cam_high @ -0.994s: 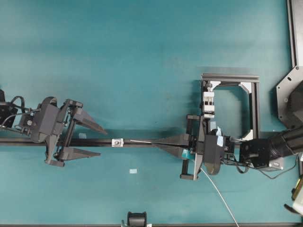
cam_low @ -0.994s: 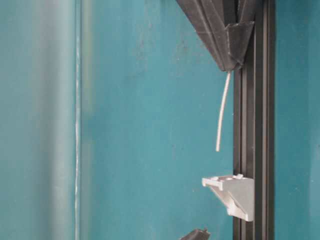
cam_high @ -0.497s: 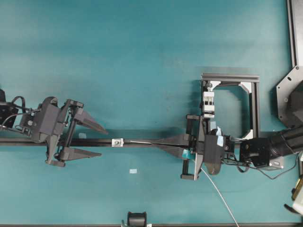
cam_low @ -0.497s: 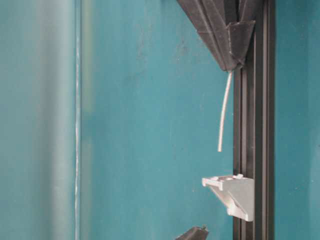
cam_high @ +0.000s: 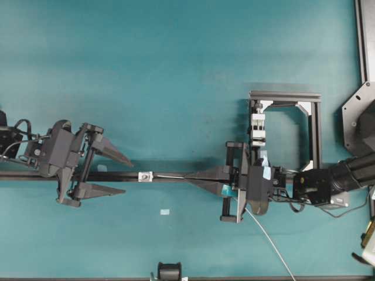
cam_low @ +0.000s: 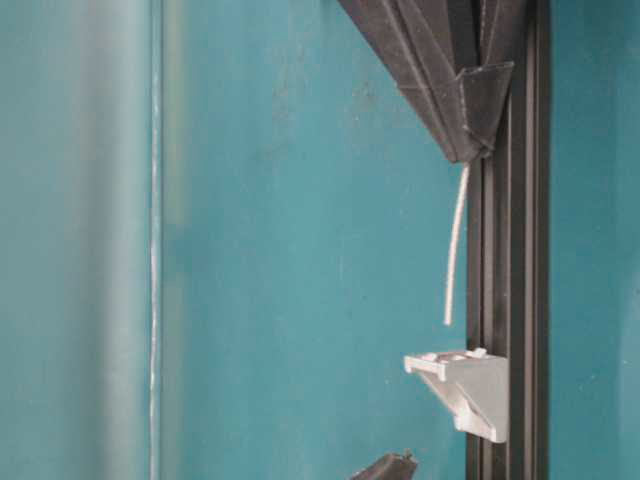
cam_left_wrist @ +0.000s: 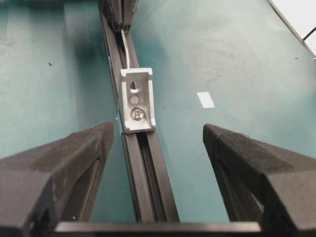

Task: Insert the wire into the hole on the left side and pull it with the left arm.
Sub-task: 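Align the wire tip with the bracket hole using the right gripper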

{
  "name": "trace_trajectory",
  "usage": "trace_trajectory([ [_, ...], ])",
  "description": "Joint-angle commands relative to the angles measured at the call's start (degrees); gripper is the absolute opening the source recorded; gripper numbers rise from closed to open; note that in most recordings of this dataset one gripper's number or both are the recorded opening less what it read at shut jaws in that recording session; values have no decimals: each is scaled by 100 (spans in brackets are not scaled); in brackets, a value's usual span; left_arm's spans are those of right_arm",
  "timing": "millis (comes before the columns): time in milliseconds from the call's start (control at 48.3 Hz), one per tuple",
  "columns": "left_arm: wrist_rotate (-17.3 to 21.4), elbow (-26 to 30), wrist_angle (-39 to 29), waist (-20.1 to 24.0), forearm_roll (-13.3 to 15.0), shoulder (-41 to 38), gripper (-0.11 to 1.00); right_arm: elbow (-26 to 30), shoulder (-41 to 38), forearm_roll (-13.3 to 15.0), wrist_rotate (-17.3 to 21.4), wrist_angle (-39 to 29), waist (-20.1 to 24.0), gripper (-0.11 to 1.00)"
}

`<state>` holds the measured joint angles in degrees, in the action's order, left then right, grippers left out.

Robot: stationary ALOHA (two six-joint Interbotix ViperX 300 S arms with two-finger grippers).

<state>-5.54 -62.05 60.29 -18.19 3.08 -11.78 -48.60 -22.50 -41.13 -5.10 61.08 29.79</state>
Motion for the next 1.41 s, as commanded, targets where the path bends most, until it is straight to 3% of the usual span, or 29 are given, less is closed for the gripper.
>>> trace_trajectory([
  [0, 0, 53, 26, -18, 0, 88, 91, 9, 18, 0, 9, -114, -62, 1],
  [1387, 9, 53, 18, -18, -9, 97, 91, 316, 18, 202, -62, -387, -352, 1],
])
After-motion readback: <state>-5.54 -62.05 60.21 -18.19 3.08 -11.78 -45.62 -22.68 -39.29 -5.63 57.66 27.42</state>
